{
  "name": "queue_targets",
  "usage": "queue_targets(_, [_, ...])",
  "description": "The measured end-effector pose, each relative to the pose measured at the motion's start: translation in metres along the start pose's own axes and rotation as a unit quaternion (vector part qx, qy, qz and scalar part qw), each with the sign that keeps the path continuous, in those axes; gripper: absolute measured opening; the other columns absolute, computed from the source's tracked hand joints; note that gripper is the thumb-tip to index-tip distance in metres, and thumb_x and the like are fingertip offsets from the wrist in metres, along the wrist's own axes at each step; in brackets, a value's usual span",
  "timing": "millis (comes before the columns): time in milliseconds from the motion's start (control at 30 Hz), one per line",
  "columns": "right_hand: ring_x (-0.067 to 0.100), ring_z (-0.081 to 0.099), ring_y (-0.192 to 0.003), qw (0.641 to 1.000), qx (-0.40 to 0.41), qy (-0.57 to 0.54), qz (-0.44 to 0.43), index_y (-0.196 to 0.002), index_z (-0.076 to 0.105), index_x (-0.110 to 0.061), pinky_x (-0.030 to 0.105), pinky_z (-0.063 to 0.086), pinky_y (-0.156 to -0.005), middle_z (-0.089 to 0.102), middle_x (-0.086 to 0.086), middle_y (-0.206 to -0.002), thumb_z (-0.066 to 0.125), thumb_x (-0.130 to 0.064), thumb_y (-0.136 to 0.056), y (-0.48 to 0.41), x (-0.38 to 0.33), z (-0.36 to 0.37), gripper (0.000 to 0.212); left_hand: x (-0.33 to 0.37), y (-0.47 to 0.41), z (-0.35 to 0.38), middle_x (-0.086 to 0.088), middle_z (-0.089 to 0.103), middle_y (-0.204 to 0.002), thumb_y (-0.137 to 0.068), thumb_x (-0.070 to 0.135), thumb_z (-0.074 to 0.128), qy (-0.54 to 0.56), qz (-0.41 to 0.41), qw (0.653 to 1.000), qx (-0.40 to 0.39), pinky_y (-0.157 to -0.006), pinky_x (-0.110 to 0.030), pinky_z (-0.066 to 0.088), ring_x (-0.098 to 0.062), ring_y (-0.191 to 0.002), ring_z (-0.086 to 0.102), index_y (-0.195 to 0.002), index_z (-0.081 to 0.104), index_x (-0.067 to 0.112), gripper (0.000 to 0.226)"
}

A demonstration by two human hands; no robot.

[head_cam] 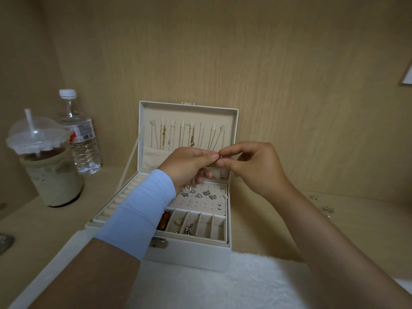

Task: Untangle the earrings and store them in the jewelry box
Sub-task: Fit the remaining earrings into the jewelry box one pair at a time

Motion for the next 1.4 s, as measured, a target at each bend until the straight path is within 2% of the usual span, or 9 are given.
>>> queue_targets(100, [-0.001, 0.057, -0.051, 1.0, 0.006, 0.003, -0.003, -0.086, 0.08, -0.02, 0.012, 0.045, -0.055, 0.077, -0.005, -0.079, 0.085, -0.011, -0.076, 0.001, 0.0, 0.0, 0.014, -0.004, -0.002, 0.0, -0.008, 0.074, -0.086, -0.092, 0.025, 0.066, 0.001, -0.006, 1.0, 0.003, -0.057, -0.027, 0.038, -0.025, -0.076, 0.053, -0.098, 0.076, 0.015, 0.015])
queue_targets(267, [-0.001, 0.055, -0.046, 0.999, 0.025, -0.028, 0.024, -0.093, 0.08, -0.01, 0.014, 0.045, -0.051, 0.077, 0.004, -0.082, 0.081, -0.008, -0.081, -0.001, 0.006, -0.005, 0.013, 0.008, 0.001, 0.001, 0.001, 0.076, -0.092, -0.094, 0.021, 0.063, -0.011, 0.035, 0.999, 0.006, -0.052, -0.021, 0.043, -0.011, -0.067, 0.059, -0.102, 0.075, 0.012, 0.017])
queue_targets(467, [-0.004, 0.058, -0.051, 1.0, 0.01, 0.01, 0.011, -0.088, 0.081, -0.01, 0.013, 0.045, -0.057, 0.075, -0.003, -0.074, 0.079, -0.011, -0.084, -0.003, 0.005, -0.005, 0.005, 0.009, 0.002, 0.001, 0.001, 0.077, -0.093, -0.094, 0.02, 0.064, -0.026, 0.042, 0.999, -0.001, -0.054, -0.02, 0.048, -0.011, -0.07, 0.062, -0.1, 0.075, 0.015, 0.013])
queue_targets(600, [-0.007, 0.059, -0.061, 0.986, -0.077, 0.145, 0.006, -0.081, 0.081, -0.024, 0.016, 0.042, -0.066, 0.074, -0.011, -0.079, 0.083, -0.018, -0.08, -0.001, 0.015, 0.004, 0.006, 0.015, 0.003, 0.001, 0.009, 0.075, -0.092, -0.087, 0.024, 0.071, -0.272, 0.096, 0.957, -0.008, -0.082, -0.023, 0.055, -0.008, -0.087, 0.069, -0.093, 0.077, 0.025, 0.008])
queue_targets(700, [-0.005, 0.06, -0.072, 0.958, -0.163, 0.236, -0.007, -0.077, 0.079, -0.031, 0.022, 0.044, -0.07, 0.071, -0.014, -0.085, 0.086, -0.026, -0.077, 0.007, 0.027, 0.021, 0.009, 0.008, 0.003, 0.002, 0.017, 0.07, -0.09, -0.085, 0.028, 0.07, -0.409, 0.083, 0.909, -0.018, -0.086, -0.024, 0.05, -0.004, -0.09, 0.064, -0.089, 0.077, 0.031, 0.008])
queue_targets(800, [0.0, 0.063, -0.081, 0.942, -0.17, 0.286, -0.035, -0.079, 0.077, -0.031, 0.034, 0.054, -0.077, 0.069, -0.014, -0.087, 0.084, -0.03, -0.078, 0.009, 0.027, 0.026, 0.007, 0.002, 0.002, 0.004, 0.015, 0.072, -0.089, -0.086, 0.034, 0.066, -0.468, 0.073, 0.88, -0.031, -0.089, -0.034, 0.053, -0.006, -0.09, 0.064, -0.088, 0.077, 0.03, 0.011])
queue_targets(1000, [0.001, 0.062, -0.083, 0.934, -0.173, 0.307, -0.063, -0.078, 0.076, -0.031, 0.036, 0.054, -0.078, 0.067, -0.016, -0.085, 0.082, -0.028, -0.079, 0.01, 0.024, 0.031, 0.007, 0.003, 0.001, 0.008, 0.018, 0.072, -0.092, -0.087, 0.037, 0.065, -0.489, 0.084, 0.867, -0.04, -0.091, -0.036, 0.053, -0.006, -0.092, 0.064, -0.088, 0.077, 0.032, 0.013])
queue_targets(1233, [-0.002, 0.061, -0.08, 0.949, -0.206, 0.239, 0.021, -0.079, 0.08, -0.031, 0.017, 0.04, -0.071, 0.069, -0.014, -0.09, 0.072, -0.026, -0.084, 0.01, 0.034, 0.025, 0.011, 0.003, 0.002, 0.009, 0.017, 0.071, -0.097, -0.087, 0.036, 0.065, -0.482, 0.09, 0.87, -0.044, -0.092, -0.036, 0.053, -0.007, -0.095, 0.063, -0.093, 0.076, 0.033, 0.013])
queue_targets(1400, [-0.001, 0.066, -0.085, 0.955, -0.209, 0.208, 0.042, -0.079, 0.081, -0.03, 0.022, 0.049, -0.076, 0.072, -0.018, -0.088, 0.064, -0.016, -0.086, 0.011, 0.036, 0.024, 0.023, 0.008, 0.007, 0.018, 0.017, 0.071, -0.095, -0.087, 0.03, 0.066, -0.445, 0.104, 0.888, -0.059, -0.093, -0.032, 0.052, -0.003, -0.093, 0.062, -0.092, 0.078, 0.031, 0.012])
Point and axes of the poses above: each hand's wrist, its own y-axis away from the middle knuckle, its own z-axis out of the palm, x = y × z, the point moved 10 cm from there along -y, towards the middle knuckle
